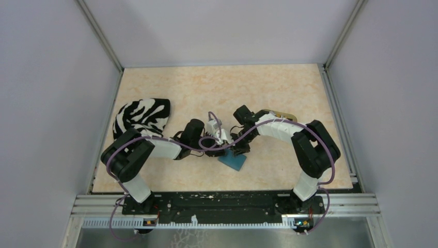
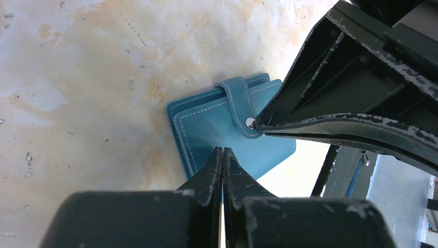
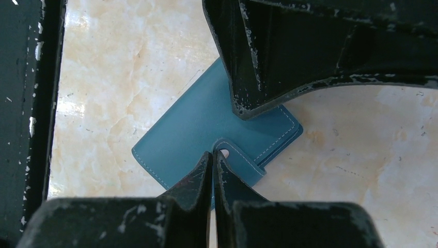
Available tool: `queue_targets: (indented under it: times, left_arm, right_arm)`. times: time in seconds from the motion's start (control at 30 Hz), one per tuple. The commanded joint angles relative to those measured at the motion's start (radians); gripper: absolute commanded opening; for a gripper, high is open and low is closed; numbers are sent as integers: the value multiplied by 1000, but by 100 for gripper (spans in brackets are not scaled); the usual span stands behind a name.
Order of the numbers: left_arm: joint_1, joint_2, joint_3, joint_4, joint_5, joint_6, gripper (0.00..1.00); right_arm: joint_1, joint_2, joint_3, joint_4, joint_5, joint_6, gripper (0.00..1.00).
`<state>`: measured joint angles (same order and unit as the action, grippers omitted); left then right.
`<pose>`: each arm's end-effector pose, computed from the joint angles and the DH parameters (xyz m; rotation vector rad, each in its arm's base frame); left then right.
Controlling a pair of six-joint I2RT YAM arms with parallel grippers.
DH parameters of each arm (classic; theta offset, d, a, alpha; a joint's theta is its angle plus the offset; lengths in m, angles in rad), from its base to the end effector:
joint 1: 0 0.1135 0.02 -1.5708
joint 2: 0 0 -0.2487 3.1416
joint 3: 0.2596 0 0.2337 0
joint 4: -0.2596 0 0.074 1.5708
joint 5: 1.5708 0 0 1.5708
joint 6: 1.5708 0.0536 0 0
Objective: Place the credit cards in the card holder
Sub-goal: Close the card holder at the center of the board.
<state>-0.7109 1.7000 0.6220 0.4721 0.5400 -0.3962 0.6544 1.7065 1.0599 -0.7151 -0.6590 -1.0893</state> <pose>0.2172 -0.2234 0.1212 0.6948 2.2359 -1.1835 0.2135 0.2051 0.1579 -2.1134 1.6507 0.8342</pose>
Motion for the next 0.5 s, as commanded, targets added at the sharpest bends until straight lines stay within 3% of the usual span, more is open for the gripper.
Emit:
queue_targets:
  times: [0.0, 0.47]
  left_arm:
    - [4, 18, -3, -6, 11, 7, 1]
    - [4, 20, -3, -6, 11, 7, 1]
  right_arm:
    - [24, -2, 9, -18, 9, -32, 0]
    - [78, 2, 5, -16, 83, -31, 0]
